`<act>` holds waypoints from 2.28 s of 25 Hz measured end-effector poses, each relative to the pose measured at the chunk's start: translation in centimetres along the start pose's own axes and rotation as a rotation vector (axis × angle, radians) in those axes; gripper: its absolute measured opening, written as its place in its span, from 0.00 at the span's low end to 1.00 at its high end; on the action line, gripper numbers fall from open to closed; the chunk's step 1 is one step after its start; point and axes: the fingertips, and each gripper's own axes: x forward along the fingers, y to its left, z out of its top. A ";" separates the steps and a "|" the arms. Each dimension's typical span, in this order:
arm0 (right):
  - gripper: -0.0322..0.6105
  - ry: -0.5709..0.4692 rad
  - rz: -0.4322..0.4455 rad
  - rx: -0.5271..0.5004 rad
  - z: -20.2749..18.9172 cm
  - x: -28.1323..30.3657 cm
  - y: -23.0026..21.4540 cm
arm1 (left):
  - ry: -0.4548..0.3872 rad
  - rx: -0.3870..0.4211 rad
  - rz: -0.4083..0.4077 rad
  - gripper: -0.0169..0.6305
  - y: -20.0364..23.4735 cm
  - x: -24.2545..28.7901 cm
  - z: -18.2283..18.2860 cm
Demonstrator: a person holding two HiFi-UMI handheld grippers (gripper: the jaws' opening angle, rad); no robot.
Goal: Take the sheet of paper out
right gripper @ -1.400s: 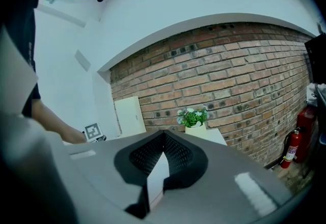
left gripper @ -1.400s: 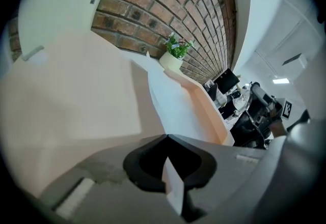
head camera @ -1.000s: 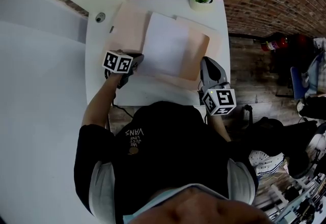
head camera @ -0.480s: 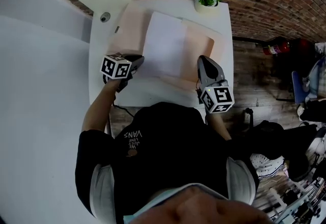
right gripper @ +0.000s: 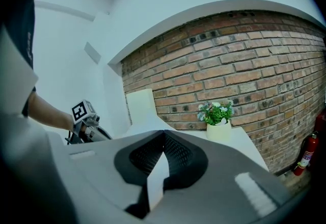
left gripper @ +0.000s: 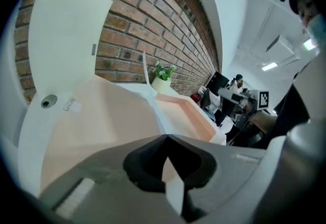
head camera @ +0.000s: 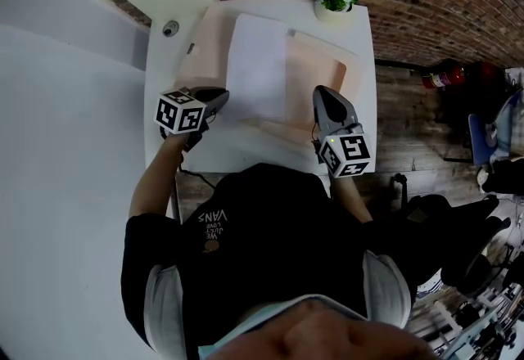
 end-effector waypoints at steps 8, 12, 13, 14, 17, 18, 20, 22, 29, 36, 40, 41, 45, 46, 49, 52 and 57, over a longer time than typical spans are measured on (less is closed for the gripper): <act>0.05 -0.005 0.023 -0.021 0.3 1.0 1.2 | -0.043 0.046 -0.038 0.03 -1.5 -1.4 1.6; 0.05 -0.003 0.039 -0.027 0.1 1.6 1.8 | -0.042 0.084 -0.045 0.03 -2.0 -2.0 2.1; 0.05 -0.001 0.042 -0.028 0.1 1.8 1.9 | -0.041 0.099 -0.045 0.03 -2.1 -2.2 2.3; 0.05 0.000 0.045 -0.030 0.0 1.9 2.0 | -0.040 0.115 -0.044 0.03 -2.3 -2.3 2.4; 0.05 0.000 0.048 -0.035 -0.1 2.2 2.2 | -0.040 0.155 -0.050 0.03 -2.9 -2.8 2.7; 0.05 0.000 0.048 -0.035 -0.1 2.3 2.2 | -0.043 0.165 -0.056 0.03 -3.2 -3.0 2.8; 0.05 0.000 0.048 -0.037 -0.1 2.5 2.1 | -0.056 0.186 -0.072 0.03 -3.8 -3.3 3.1; 0.05 0.000 0.048 -0.036 -0.1 2.5 2.0 | -0.076 0.208 -0.094 0.03 -4.7 -3.7 3.6; 0.05 -0.002 0.039 -0.032 0.0 2.5 1.7 | -0.141 0.265 -0.171 0.03 -7.4 -5.1 4.9; 0.05 -0.017 0.028 -0.027 0.5 2.3 0.9 | -0.206 0.311 -0.244 0.03 -9.7 -6.3 6.0; 0.05 -0.027 0.019 -0.015 0.8 2.2 0.4 | -0.232 0.339 -0.271 0.03 -10.5 -6.9 6.3; 0.05 -0.030 0.016 -0.013 0.9 2.2 0.3 | -0.237 0.345 -0.276 0.03 -10.7 -7.0 6.3; 0.05 -0.049 0.014 0.001 1.5 2.0 -0.1 | -0.257 0.373 -0.296 0.03 -11.2 -7.4 6.5; 0.05 -0.056 0.017 0.004 1.7 1.9 -0.1 | -0.262 0.380 -0.302 0.03 -11.3 -7.5 6.5; 0.09 -0.072 0.028 0.016 2.2 1.8 -0.2 | -0.273 0.399 -0.318 0.03 -11.6 -7.7 6.6; 0.17 -0.078 0.032 0.025 2.5 1.7 -0.5 | -0.280 0.408 -0.326 0.03 -11.8 -7.9 6.6; 0.28 -0.113 0.053 0.067 3.2 1.6 -0.6 | -0.299 0.426 -0.343 0.03 -11.5 -8.3 6.4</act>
